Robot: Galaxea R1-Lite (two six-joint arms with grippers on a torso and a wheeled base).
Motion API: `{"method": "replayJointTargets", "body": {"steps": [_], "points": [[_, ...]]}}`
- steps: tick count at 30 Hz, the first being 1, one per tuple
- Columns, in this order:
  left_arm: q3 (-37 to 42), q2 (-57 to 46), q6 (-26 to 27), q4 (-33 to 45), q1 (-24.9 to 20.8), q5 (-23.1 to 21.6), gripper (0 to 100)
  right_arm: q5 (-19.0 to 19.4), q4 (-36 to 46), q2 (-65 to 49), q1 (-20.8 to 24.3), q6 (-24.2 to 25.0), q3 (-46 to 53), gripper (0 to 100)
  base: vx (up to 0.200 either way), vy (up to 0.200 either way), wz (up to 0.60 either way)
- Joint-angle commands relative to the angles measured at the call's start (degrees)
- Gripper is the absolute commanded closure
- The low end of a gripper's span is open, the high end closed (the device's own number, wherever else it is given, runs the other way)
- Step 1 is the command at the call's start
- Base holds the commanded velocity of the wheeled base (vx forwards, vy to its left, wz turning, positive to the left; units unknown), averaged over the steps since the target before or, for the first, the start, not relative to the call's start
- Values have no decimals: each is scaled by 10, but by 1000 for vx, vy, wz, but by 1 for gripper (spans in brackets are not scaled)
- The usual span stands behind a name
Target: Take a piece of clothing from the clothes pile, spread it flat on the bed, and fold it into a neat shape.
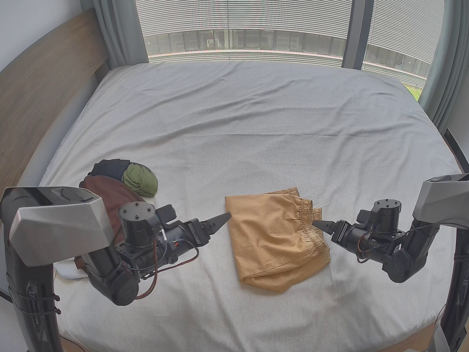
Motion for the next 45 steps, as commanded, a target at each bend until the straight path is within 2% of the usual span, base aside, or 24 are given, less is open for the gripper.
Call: {"method": "replayJointTargets", "body": {"steps": [1, 13, 19, 20, 34, 40, 45], "points": [[71, -18, 11, -63, 42, -12, 0, 0, 31, 4, 0, -1, 3, 0, 0, 0, 0], [76, -28, 11, -64, 58, -13, 0, -1, 27, 42, 15, -8, -3, 0, 0, 0, 0], [78, -28, 12, -64, 62, -13, 0, -6, -9, 61, 26, -7, -7, 0, 0, 0, 0], [77, -28, 11, -64, 62, -14, 0, -9, -16, 67, 27, -7, -9, 100, 0, 0, 0], [78, -15, 12, -63, 60, -14, 0, -11, -15, 34, 27, -12, 10, 100, 0, 0, 0], [78, -9, 13, -64, 60, -13, 0, -11, -12, 34, 20, -49, 25, 100, 0, 0, 0], [77, -8, 13, -64, 60, -13, 0, -11, 12, 36, 15, -55, 24, 100, 0, 0, 0]]}}
